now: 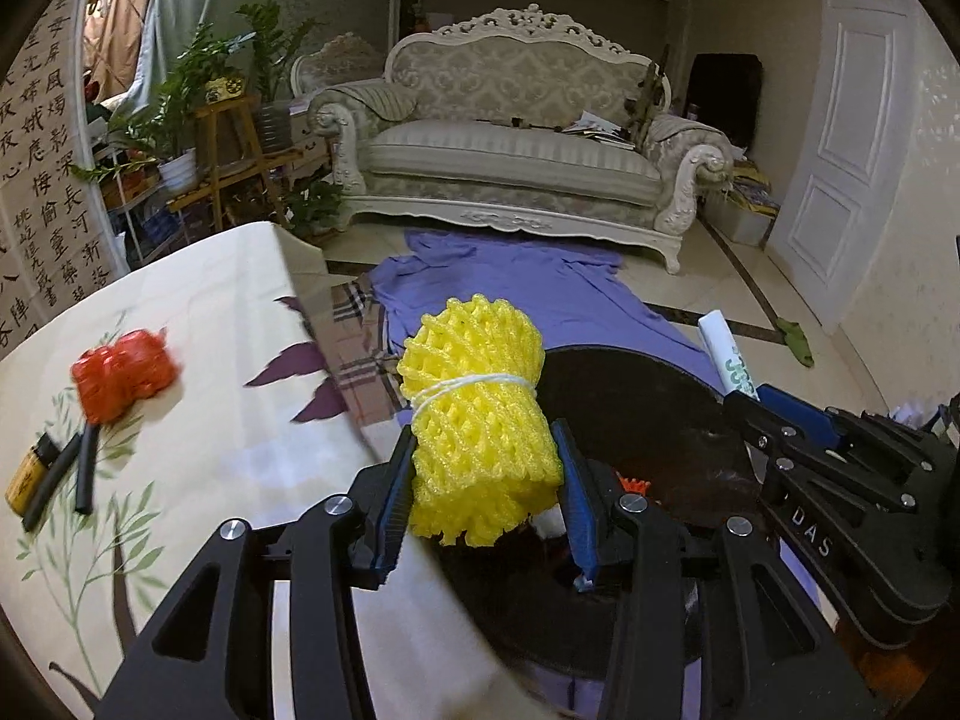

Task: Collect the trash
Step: 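Carry both items over the black bin and open both grippers, then move both tools back over the items on the bed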

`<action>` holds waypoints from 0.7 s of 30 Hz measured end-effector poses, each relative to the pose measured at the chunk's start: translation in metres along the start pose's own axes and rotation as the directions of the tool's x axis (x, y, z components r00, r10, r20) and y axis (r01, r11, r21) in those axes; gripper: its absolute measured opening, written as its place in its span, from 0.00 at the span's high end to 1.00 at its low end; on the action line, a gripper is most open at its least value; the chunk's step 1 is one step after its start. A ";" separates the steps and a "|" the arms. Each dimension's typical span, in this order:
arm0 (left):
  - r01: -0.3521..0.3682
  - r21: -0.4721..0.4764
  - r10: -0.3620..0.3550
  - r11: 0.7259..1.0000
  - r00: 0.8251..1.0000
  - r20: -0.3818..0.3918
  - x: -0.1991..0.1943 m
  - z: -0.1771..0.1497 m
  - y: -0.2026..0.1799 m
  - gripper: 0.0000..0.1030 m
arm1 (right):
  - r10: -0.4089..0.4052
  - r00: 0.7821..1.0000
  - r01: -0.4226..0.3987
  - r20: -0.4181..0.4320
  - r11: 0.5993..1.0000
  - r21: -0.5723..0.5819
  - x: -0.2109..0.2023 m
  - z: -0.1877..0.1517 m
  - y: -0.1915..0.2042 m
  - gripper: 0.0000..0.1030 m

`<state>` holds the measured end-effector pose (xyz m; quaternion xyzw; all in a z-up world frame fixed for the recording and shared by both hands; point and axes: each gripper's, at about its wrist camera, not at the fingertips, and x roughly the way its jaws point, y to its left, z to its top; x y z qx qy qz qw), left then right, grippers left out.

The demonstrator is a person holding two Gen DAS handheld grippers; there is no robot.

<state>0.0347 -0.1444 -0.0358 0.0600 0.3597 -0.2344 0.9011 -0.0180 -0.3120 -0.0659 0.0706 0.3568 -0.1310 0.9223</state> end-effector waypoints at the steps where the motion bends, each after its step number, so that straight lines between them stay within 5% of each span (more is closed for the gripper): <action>1: -0.003 0.001 0.003 1.000 1.000 0.002 0.003 0.001 -0.002 0.54 | 0.000 1.000 0.000 -0.003 1.000 0.006 0.004 0.000 -0.003 0.81; 3: -0.009 0.007 0.010 1.000 1.000 -0.005 0.009 0.003 -0.004 0.37 | 0.000 1.000 0.000 -0.006 1.000 0.015 0.008 0.000 -0.007 0.75; 5: -0.024 0.007 0.024 1.000 1.000 -0.006 0.013 0.003 -0.006 0.30 | -0.010 1.000 0.010 -0.006 1.000 0.024 0.011 0.000 -0.011 0.68; 21: -0.085 -0.038 0.085 0.996 0.996 -0.014 -0.008 -0.005 0.032 0.24 | 0.019 1.000 -0.019 -0.004 0.999 0.032 0.007 0.006 0.004 0.59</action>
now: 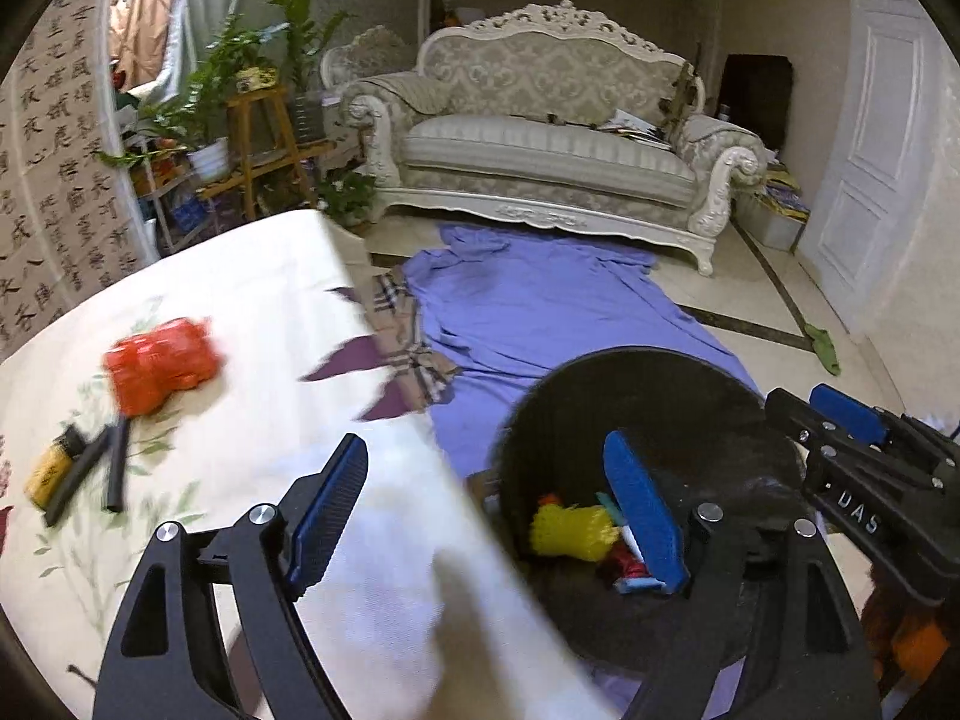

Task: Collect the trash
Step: 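Move both tools back over the items on the bed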

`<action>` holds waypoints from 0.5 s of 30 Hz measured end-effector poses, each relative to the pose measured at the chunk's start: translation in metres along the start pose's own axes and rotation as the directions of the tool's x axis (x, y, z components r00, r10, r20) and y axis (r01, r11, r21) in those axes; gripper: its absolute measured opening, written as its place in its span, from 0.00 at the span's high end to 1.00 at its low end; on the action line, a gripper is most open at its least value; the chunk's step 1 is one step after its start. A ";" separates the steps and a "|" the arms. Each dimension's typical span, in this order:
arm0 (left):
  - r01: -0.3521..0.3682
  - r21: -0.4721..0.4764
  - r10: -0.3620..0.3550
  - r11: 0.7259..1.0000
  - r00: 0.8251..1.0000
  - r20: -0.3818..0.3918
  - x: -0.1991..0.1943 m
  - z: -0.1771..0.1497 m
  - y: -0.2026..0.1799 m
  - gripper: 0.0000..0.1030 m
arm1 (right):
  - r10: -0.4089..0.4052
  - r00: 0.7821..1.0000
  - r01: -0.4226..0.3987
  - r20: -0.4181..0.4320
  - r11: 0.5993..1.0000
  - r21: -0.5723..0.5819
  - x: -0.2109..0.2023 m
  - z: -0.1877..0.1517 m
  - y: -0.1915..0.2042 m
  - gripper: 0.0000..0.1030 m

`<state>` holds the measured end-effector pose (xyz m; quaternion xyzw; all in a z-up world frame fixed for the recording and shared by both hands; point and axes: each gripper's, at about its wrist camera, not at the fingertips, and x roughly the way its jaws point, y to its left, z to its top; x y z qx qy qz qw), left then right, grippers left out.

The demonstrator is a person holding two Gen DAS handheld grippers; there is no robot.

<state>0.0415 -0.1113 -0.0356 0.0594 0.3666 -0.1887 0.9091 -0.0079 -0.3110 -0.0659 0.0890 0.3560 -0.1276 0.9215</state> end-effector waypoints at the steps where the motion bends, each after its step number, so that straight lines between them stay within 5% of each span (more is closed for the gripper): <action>1: -0.012 -0.007 0.012 1.000 1.000 0.003 -0.004 -0.002 0.007 0.24 | 0.011 1.000 -0.011 -0.001 1.000 -0.009 0.000 0.000 0.007 0.59; 15: -0.223 -0.160 0.224 0.962 0.975 -0.009 -0.047 -0.030 0.124 0.24 | 0.229 0.972 -0.237 -0.060 0.944 -0.230 -0.004 -0.002 0.152 0.59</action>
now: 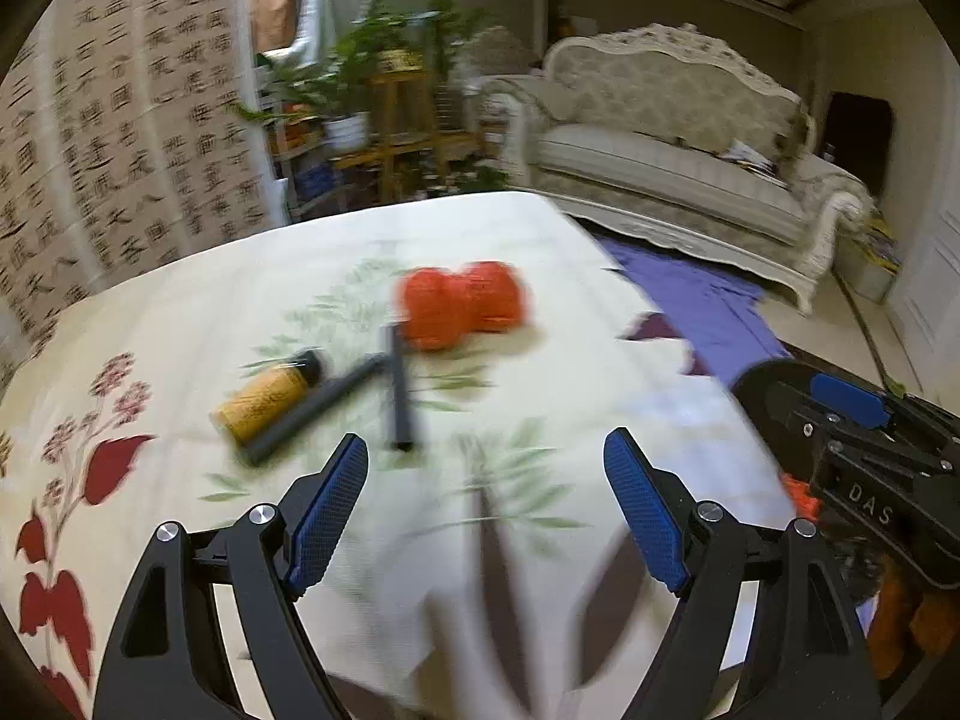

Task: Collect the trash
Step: 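Move both tools back over the items on the bed, then grasp the amber bottle with the left gripper while the right grasps a black foam tube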

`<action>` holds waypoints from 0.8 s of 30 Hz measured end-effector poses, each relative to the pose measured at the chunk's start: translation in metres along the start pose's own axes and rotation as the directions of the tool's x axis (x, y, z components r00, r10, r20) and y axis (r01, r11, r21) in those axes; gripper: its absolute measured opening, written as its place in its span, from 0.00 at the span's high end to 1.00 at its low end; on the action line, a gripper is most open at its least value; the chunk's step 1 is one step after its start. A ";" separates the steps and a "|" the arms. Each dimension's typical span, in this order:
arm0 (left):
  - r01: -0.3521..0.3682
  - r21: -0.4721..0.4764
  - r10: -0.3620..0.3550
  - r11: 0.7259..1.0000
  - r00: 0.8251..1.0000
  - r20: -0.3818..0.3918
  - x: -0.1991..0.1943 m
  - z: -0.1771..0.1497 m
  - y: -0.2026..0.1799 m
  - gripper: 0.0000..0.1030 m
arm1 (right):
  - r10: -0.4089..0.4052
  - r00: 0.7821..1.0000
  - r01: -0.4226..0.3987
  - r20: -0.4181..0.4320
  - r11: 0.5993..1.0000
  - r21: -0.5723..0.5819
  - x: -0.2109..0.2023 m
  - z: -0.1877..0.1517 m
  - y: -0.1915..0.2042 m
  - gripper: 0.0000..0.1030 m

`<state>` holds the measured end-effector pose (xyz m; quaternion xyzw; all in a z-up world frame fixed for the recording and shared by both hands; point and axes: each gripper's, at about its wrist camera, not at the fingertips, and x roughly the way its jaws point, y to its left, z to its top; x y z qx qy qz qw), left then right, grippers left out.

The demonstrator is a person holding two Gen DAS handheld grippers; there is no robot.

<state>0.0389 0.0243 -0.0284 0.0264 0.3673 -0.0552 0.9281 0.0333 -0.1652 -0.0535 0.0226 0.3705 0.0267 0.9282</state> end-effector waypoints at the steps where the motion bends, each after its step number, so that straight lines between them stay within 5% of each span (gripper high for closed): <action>1: -0.011 -0.009 0.011 1.000 1.000 0.002 0.000 0.000 0.007 0.24 | 0.014 1.000 -0.014 -0.002 1.000 -0.019 0.002 0.002 0.011 0.59; 11: -0.117 -0.090 0.116 0.989 0.993 -0.014 0.013 0.008 0.088 0.24 | 0.097 0.995 -0.101 -0.034 0.987 -0.125 0.023 0.019 0.083 0.59; 24: -0.082 -0.029 0.079 0.996 0.994 -0.080 0.055 0.025 0.117 0.30 | 0.107 0.992 -0.115 -0.063 0.982 -0.152 0.044 0.029 0.111 0.59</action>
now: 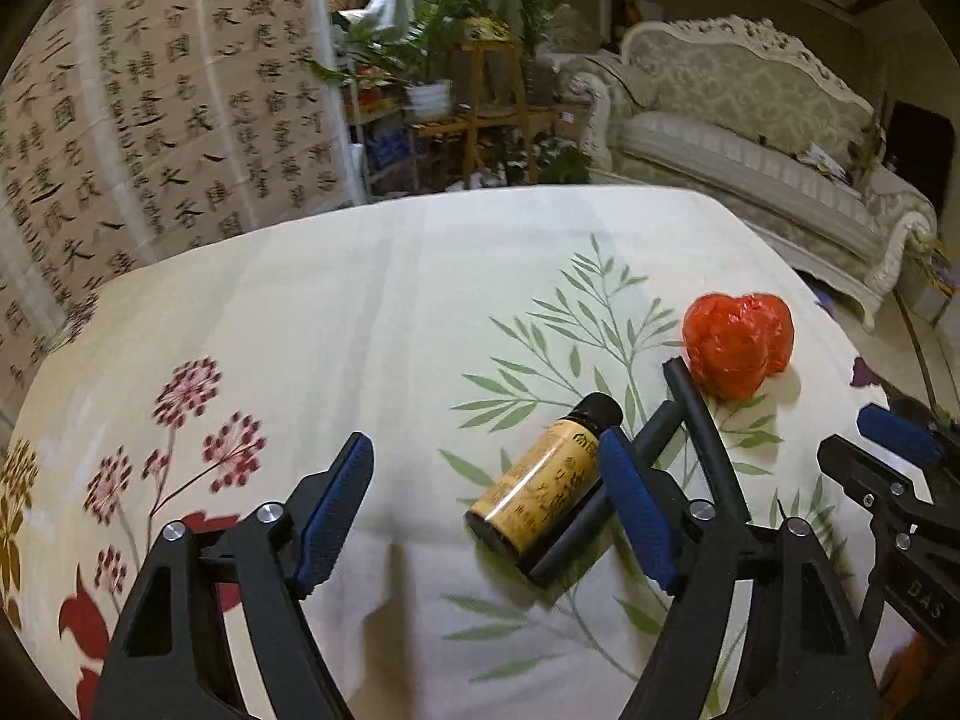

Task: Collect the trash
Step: 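Grasp the amber bottle with the left gripper while the right grasps a black foam tube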

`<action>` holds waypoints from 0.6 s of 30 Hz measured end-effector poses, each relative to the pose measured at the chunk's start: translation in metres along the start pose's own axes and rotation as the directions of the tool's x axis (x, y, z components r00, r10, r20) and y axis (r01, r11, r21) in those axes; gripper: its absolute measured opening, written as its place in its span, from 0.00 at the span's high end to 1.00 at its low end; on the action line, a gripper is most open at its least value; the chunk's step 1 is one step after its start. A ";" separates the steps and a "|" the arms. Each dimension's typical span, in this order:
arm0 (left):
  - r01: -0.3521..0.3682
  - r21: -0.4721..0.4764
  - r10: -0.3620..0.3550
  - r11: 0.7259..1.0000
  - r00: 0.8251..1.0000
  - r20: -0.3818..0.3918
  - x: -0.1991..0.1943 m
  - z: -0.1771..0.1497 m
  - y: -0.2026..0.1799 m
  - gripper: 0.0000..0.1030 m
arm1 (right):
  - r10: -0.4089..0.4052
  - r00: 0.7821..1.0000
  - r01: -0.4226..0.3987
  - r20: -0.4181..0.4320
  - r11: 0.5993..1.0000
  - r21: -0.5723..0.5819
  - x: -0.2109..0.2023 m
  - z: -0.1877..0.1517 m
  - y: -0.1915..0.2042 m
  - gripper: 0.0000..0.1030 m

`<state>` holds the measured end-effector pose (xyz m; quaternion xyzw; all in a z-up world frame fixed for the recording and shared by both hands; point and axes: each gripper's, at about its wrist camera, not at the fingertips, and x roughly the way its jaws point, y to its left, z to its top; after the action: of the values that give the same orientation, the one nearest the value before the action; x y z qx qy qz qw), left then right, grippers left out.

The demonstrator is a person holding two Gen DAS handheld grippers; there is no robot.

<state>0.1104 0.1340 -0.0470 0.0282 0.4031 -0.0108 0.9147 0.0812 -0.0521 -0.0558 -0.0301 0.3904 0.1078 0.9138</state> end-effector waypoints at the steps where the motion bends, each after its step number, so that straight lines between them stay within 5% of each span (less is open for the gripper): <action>1: 0.006 0.010 -0.006 1.000 1.000 -0.008 0.002 0.000 0.000 0.32 | 0.002 1.000 -0.002 -0.001 1.000 -0.001 0.001 0.001 0.001 0.59; 9: 0.066 0.009 -0.066 0.998 0.996 -0.060 0.010 -0.007 0.004 0.72 | 0.020 1.000 -0.020 -0.002 1.000 -0.018 0.002 0.003 0.011 0.59; 18: 0.066 -0.014 -0.067 0.998 0.996 -0.056 0.003 -0.012 0.011 0.76 | 0.062 0.998 -0.063 -0.013 0.996 -0.068 0.009 0.006 0.037 0.59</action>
<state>0.1040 0.1457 -0.0568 0.0097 0.4296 -0.0380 0.9022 0.0835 -0.0138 -0.0566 -0.0496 0.3924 0.1492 0.9062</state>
